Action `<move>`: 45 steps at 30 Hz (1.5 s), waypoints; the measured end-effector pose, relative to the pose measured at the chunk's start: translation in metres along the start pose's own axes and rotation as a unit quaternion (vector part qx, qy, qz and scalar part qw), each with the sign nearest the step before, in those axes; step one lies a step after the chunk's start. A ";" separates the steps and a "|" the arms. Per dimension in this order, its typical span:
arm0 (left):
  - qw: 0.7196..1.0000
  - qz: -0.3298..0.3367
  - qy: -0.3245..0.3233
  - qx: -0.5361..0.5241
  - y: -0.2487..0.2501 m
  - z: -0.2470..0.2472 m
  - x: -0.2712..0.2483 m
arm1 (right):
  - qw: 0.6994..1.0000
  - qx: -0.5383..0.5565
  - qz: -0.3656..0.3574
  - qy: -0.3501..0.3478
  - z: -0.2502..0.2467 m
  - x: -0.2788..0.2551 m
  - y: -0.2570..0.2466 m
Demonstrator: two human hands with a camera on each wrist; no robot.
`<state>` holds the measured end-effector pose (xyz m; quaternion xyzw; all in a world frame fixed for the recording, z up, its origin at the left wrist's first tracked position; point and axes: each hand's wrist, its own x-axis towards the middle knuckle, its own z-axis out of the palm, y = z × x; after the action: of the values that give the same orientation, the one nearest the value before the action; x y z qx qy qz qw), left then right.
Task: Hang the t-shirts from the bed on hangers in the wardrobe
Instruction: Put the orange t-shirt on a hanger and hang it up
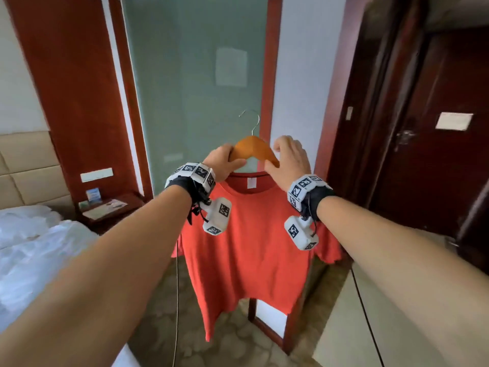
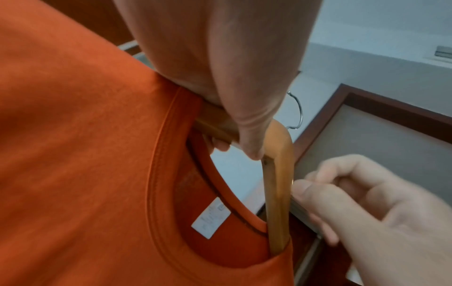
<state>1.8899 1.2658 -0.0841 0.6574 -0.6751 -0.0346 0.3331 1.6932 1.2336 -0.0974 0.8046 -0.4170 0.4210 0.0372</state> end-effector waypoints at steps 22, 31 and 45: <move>0.938 0.263 -0.160 -0.159 0.397 0.420 0.255 | 0.927 -0.178 0.287 -0.162 -0.222 -0.041 0.520; 0.926 0.281 -0.181 -0.173 0.516 0.557 0.378 | 0.906 -0.207 0.369 -0.005 -0.292 -0.006 0.705; 0.900 0.312 -0.181 -0.243 0.671 0.762 0.601 | 0.920 -0.116 0.372 -0.027 -0.322 0.109 1.036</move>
<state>0.9845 0.5096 -0.1067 0.2941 -0.8651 -0.2099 0.3480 0.7897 0.6230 -0.1148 0.5924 -0.7334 0.3309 -0.0404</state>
